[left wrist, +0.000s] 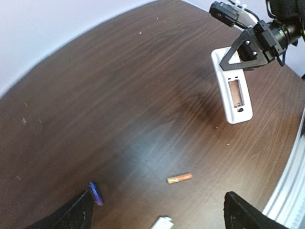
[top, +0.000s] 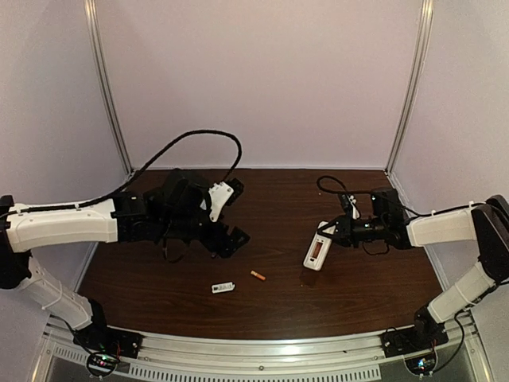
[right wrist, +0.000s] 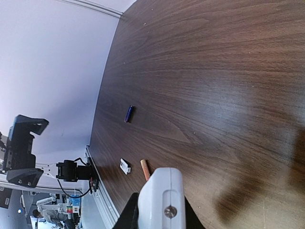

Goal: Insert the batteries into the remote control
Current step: Pick up the battery from the center of the board.

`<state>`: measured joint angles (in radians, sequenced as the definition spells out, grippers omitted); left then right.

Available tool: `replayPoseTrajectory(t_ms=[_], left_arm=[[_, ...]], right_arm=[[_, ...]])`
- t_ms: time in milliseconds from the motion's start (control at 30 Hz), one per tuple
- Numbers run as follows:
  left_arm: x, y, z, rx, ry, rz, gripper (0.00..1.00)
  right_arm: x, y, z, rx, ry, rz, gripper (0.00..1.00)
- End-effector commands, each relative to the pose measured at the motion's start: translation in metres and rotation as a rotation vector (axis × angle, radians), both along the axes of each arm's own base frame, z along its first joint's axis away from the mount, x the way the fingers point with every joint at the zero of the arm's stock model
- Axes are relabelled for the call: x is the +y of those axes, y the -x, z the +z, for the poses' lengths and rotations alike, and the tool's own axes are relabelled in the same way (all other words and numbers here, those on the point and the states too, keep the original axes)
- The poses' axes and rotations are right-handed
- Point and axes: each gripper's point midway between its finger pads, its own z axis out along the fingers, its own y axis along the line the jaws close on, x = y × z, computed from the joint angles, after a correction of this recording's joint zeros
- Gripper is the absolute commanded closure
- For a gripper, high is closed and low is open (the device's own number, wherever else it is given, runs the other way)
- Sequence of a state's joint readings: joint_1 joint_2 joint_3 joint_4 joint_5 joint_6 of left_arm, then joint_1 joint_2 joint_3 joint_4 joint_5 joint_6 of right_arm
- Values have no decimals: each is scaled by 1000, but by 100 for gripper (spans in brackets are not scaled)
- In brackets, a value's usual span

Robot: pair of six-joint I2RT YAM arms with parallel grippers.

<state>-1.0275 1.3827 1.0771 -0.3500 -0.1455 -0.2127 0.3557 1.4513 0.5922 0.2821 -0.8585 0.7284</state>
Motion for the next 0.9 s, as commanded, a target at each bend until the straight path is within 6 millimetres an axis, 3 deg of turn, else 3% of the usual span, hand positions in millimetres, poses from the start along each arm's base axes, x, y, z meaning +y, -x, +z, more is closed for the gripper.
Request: replayPoseTrajectory(t_ms=[0,233,367,433,600,700,867], left_arm=[[-25,22,-23,411,295,269,2],[-28,34,-64,664,319,738,5],[-31,40,-94,750,239,891,28],[-39,42,-105,783,205,931,39],[-56,44,-126,840,140,981,54],[-64,44,-132,849,120,996,55],[-61,46,-148,864,91,1070,55]], right_arm=[[11,-18,14,-71,-14,-13,100],[5,-24,16,-87,14,-46,100],[-7,-28,14,-85,46,-83,100],[-17,-30,13,-79,53,-109,100],[-39,-33,20,-94,53,-166,100],[-43,-32,25,-107,53,-171,100],[-43,-29,27,-109,41,-168,100]])
